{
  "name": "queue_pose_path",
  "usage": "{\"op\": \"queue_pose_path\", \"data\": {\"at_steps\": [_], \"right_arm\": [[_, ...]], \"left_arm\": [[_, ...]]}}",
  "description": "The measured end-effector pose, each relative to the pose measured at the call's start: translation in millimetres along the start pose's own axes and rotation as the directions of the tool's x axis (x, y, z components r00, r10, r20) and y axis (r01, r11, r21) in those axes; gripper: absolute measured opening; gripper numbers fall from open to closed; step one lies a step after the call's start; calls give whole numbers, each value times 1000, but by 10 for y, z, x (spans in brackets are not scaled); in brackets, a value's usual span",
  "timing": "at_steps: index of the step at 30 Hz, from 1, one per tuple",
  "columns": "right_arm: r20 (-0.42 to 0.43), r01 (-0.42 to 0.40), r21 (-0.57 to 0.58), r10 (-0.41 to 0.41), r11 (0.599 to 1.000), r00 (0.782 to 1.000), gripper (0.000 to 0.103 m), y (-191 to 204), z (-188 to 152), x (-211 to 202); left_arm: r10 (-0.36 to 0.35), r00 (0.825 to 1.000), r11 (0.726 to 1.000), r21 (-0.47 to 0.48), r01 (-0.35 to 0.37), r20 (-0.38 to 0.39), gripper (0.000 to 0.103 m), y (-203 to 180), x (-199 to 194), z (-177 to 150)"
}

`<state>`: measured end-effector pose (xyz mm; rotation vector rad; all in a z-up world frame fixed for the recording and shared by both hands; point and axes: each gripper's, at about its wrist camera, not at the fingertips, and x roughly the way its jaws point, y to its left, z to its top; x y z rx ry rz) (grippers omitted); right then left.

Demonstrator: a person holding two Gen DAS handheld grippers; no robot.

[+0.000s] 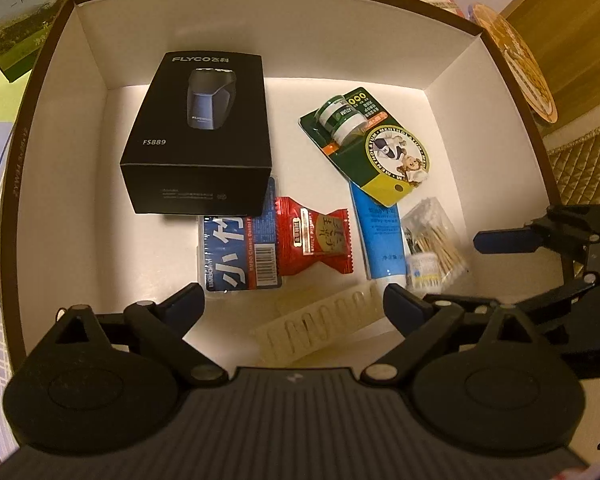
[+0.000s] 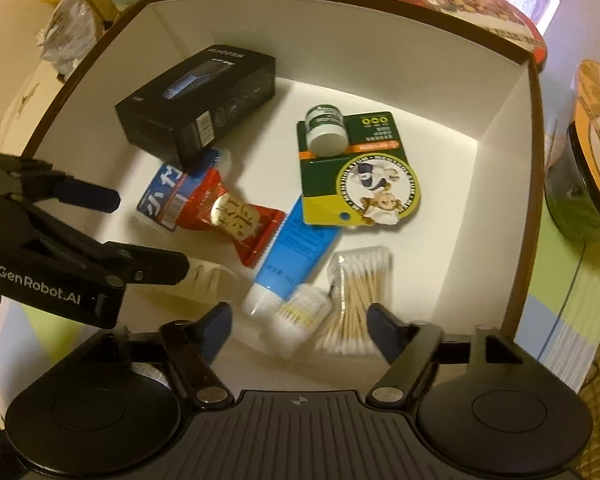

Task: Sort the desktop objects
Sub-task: 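Open both tools to release the pill bottle and holder in the box, then withdraw both tools from the box toward the scrunchie and lip gel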

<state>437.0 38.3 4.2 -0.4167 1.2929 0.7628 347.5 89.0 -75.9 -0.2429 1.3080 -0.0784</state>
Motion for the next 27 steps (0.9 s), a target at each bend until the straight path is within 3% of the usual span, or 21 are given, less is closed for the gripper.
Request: {"op": "queue_pose_path", "data": {"at_steps": [3, 5, 7, 18, 27], "right_arm": [[23, -6, 9, 6, 1000, 1000, 83, 34, -3, -45], [41, 0, 9, 0, 1000, 999, 101, 78, -10, -94], [60, 39, -6, -39, 999, 997, 101, 128, -26, -136], [157, 61, 63, -70, 996, 985, 101, 111, -219, -378], [271, 74, 99, -98, 992, 958, 101, 190, -468, -681]], "left_arm": [[7, 1000, 1000, 7, -7, 14, 95, -9, -51, -10], [11, 1000, 1000, 11, -11, 26, 95, -11, -99, -15], [14, 999, 1000, 22, -15, 40, 95, -24, -156, -31], [32, 992, 997, 61, -40, 125, 95, -113, -473, -138], [94, 968, 989, 93, -119, 233, 95, -120, -779, -313]]}}
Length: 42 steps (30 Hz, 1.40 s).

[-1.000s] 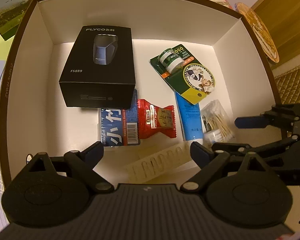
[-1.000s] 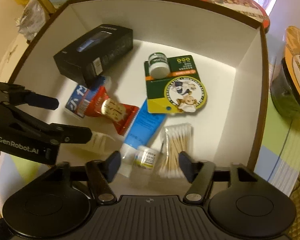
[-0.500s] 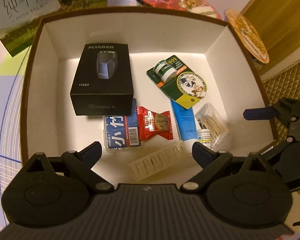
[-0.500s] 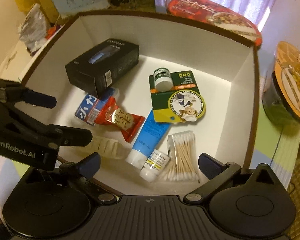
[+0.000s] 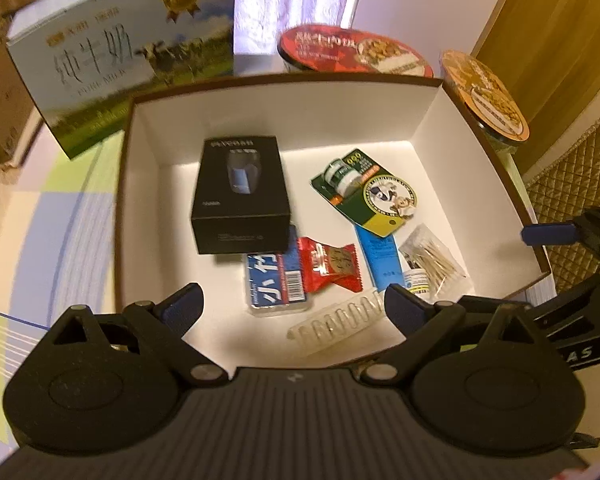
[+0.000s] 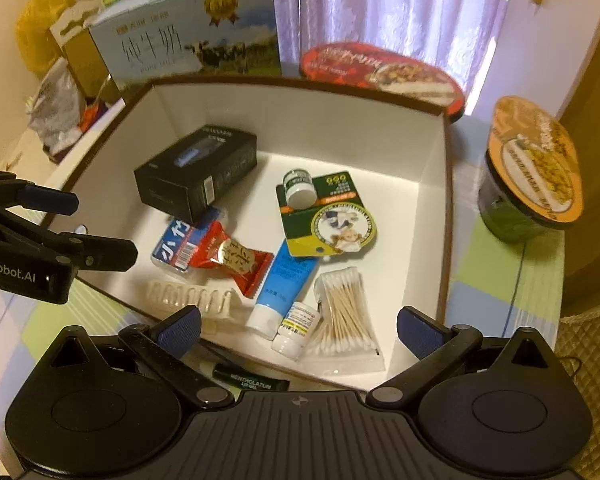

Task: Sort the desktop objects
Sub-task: 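Withdraw both tools from the box toward the scrunchie and lip gel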

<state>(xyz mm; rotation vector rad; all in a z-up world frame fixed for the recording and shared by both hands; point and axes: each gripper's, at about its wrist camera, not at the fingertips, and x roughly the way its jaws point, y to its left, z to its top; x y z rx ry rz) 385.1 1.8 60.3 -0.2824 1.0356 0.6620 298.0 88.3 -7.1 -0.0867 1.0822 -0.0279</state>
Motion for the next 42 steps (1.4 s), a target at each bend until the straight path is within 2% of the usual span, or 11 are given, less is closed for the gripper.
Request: {"op": "queue_pose_path", "data": {"at_steps": [11, 20, 33, 42], "right_arm": [[147, 7, 40, -12, 999, 989, 101, 154, -339, -473], [206, 18, 49, -28, 999, 978, 101, 319, -684, -699], [248, 9, 45, -20, 999, 968, 101, 530, -913, -871], [204, 31, 56, -42, 998, 978, 101, 578, -1407, -790]], "left_arm": [[83, 991, 995, 42, -87, 108, 95, 31, -443, -374], [115, 982, 992, 27, -120, 149, 95, 56, -714, -720], [108, 977, 990, 69, -123, 186, 95, -105, -970, -1030], [87, 980, 989, 99, -106, 177, 95, -209, -935, -1398]]}}
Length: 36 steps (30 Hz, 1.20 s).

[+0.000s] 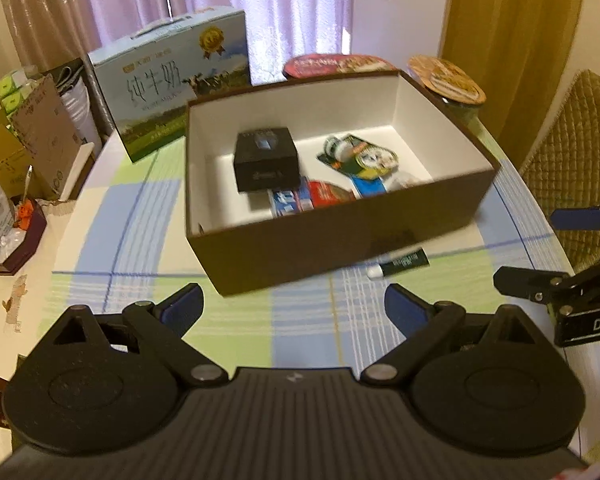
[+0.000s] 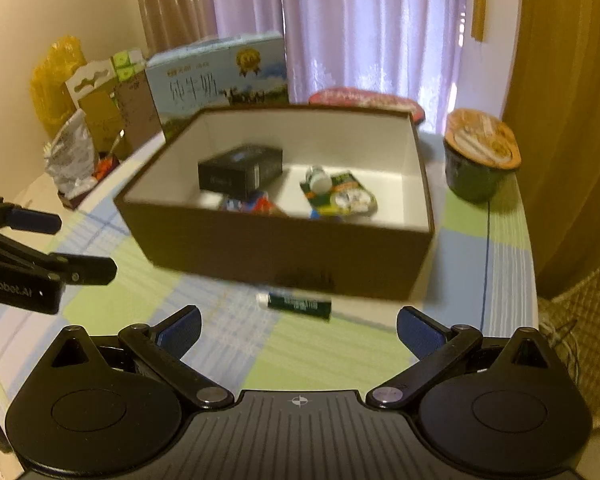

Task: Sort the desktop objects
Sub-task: 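Withdraw both tools from the box toward the scrunchie and lip gel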

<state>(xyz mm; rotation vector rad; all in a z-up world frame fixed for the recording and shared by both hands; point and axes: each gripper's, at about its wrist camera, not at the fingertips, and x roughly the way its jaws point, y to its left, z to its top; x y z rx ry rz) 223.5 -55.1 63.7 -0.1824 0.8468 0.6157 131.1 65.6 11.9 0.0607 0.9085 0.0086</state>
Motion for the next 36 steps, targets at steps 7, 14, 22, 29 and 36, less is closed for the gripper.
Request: {"op": "queue_pose_path", "data": {"at_steps": [7, 14, 22, 29, 36], "right_arm": [[-44, 3, 62, 0, 998, 999, 101, -87, -361, -33], [-76, 17, 84, -10, 996, 997, 101, -125, -627, -55], [-113, 17, 52, -11, 999, 994, 101, -97, -843, -25], [-138, 18, 52, -11, 999, 990, 101, -154, -942, 5], [-143, 44, 87, -31, 995, 989, 101, -316, -996, 13]], "left_arm": [[-22, 998, 1000, 14, 23, -55, 95, -148, 97, -392], [-49, 994, 999, 8, 50, -100, 95, -267, 160, -671], [-32, 992, 999, 36, 37, -119, 95, -444, 241, -853], [-56, 991, 997, 47, 62, -122, 95, -557, 250, -924], [-77, 989, 995, 56, 85, -128, 95, -668, 321, -917]]}}
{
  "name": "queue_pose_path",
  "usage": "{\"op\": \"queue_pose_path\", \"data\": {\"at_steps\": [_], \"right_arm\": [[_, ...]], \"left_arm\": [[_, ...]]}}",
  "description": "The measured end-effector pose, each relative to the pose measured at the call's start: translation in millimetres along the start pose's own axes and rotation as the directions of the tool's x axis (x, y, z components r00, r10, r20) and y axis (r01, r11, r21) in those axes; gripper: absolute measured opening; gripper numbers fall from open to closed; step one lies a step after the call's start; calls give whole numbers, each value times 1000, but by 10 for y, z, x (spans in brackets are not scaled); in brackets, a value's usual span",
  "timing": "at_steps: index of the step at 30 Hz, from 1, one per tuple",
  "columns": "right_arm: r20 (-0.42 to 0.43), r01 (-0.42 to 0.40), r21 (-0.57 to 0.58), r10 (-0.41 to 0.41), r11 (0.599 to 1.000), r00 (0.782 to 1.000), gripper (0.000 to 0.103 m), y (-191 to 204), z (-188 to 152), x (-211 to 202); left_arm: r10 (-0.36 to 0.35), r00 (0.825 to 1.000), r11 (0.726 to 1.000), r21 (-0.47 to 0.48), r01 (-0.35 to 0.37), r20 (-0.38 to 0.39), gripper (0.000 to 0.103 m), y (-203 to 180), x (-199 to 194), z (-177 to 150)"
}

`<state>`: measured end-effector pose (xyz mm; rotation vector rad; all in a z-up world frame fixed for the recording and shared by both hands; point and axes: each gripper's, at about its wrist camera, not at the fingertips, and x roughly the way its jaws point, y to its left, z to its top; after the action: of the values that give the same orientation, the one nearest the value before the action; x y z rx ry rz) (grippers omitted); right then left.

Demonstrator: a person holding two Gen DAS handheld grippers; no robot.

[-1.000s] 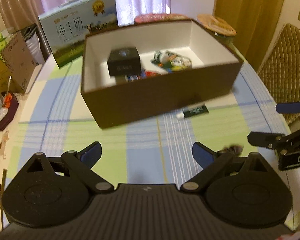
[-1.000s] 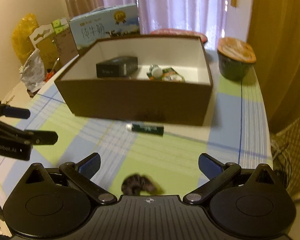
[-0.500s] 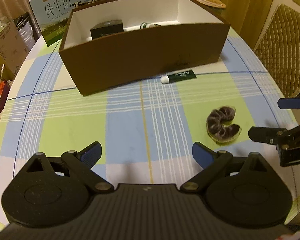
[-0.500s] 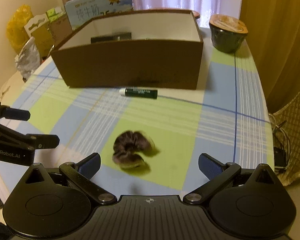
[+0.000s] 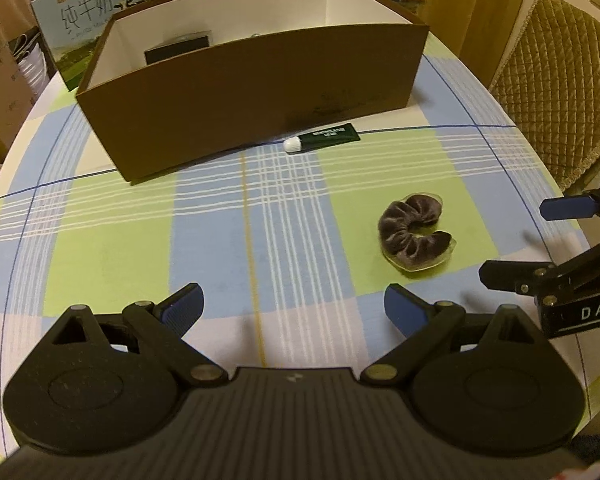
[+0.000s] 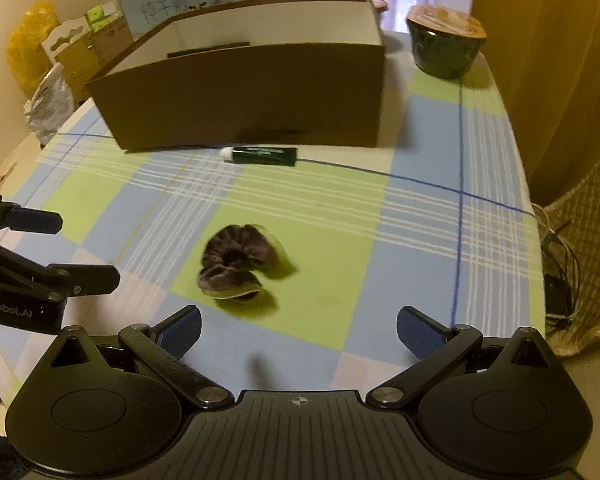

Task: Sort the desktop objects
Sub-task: 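Withdraw both tools from the box toward the scrunchie and lip gel, then grasp the brown scrunchie with the left tool while the right tool grasps the green lip gel tube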

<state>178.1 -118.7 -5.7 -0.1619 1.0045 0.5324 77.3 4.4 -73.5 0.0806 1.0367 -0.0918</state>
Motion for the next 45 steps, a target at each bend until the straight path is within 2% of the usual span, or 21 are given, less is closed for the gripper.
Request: {"op": "queue_pose_path", "data": {"at_steps": [11, 16, 26, 29, 31, 32, 33, 34, 38, 41, 45], "right_arm": [[2, 48, 157, -49, 986, 999, 101, -399, -43, 8], [-6, 53, 220, -53, 974, 999, 101, -554, -66, 29], [-32, 84, 286, -78, 954, 996, 101, -693, -125, 70], [-37, 91, 290, -84, 953, 996, 101, -686, -135, 73], [-38, 91, 291, -83, 953, 996, 101, -682, -135, 80], [-39, 92, 290, -84, 953, 996, 101, -677, -131, 82], [-38, 91, 289, -84, 953, 996, 101, -677, -131, 81], [-37, 90, 288, -83, 953, 996, 101, -669, -126, 84], [-29, 80, 275, -75, 958, 997, 101, -615, -88, 104], [-20, 65, 256, -62, 965, 998, 101, -546, -43, 129], [-5, 37, 214, -36, 976, 999, 101, -409, 54, 197]], "left_arm": [[-91, 996, 991, 94, 91, -5, 94, -240, 213, 63], [-136, 991, 974, 182, 132, 12, 93, -355, 339, 109], [-191, 982, 948, 260, 185, -2, 84, -513, 612, 228], [-212, 977, 939, 279, 202, 5, 75, -569, 673, 279], [-227, 974, 934, 286, 215, 7, 59, -595, 709, 311], [-238, 971, 930, 290, 226, 6, 56, -608, 726, 321], [-248, 969, 926, 295, 236, 4, 45, -621, 742, 328], [-254, 967, 923, 300, 242, 1, 42, -629, 755, 335], [-253, 967, 926, 293, 237, 18, 33, -578, 720, 315], [-206, 978, 946, 263, 189, 38, 30, -433, 683, 304], [-141, 989, 977, 167, 130, 55, 28, -79, 614, 314]]}}
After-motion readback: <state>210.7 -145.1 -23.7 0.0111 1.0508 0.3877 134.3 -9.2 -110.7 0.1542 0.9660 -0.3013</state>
